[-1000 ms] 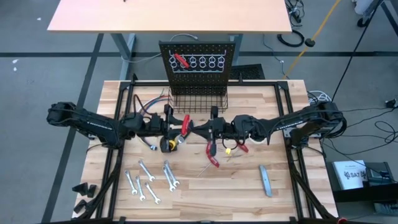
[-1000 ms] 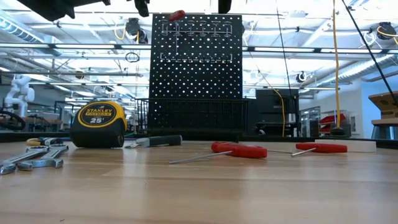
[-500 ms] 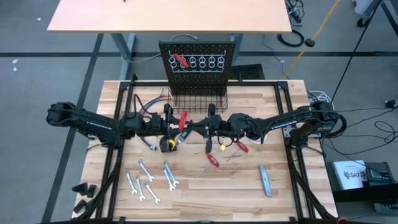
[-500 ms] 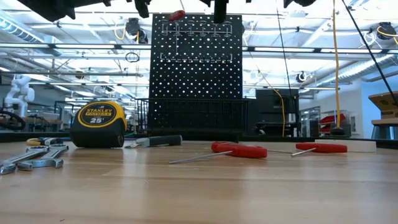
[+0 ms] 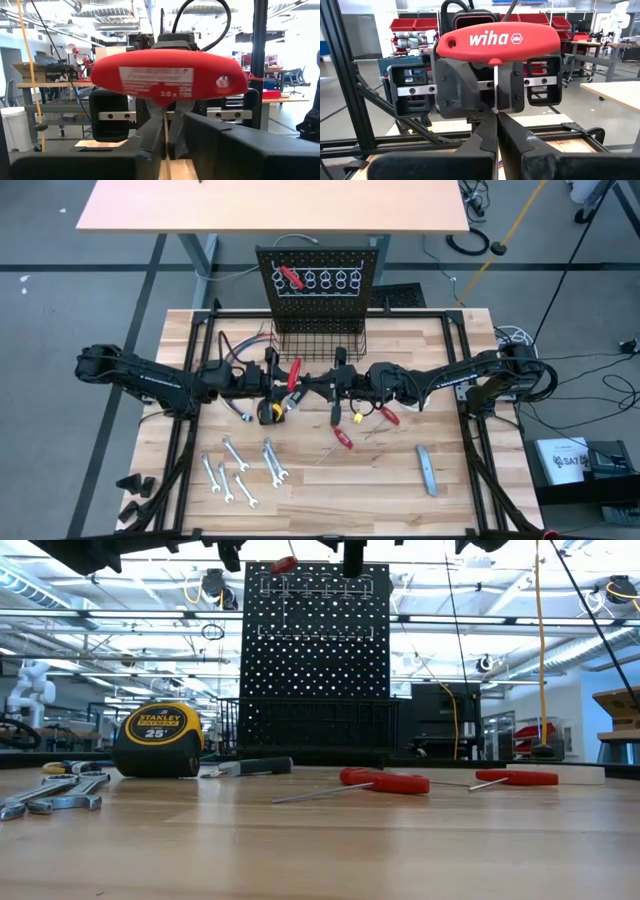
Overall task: Hang tools onto peg board
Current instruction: Hang the allen wrench on the peg board
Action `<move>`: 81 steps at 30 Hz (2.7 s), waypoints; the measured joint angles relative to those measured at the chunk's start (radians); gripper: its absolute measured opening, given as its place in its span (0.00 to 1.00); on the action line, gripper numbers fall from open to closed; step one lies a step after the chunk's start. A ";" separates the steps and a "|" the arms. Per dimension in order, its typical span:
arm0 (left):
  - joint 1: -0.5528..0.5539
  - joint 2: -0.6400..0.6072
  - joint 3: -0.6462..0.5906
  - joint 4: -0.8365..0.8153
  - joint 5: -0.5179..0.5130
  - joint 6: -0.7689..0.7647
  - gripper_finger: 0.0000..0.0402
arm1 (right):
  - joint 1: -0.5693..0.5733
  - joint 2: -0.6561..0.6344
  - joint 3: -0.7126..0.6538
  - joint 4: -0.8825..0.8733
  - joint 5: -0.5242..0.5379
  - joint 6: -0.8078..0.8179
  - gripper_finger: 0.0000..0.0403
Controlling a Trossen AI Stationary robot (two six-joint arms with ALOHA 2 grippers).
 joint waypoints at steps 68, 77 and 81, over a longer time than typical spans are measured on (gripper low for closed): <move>0.340 0.344 0.940 -0.697 -0.594 0.204 0.00 | 0.003 -0.288 0.000 -1.129 0.326 0.157 0.33; 0.354 0.341 0.940 -0.706 -0.593 0.202 0.00 | 0.003 -0.288 0.000 -1.129 0.326 0.157 0.33; 0.354 0.337 0.940 -0.704 -0.599 0.202 0.00 | 0.002 -0.288 0.000 -1.129 0.326 0.153 0.33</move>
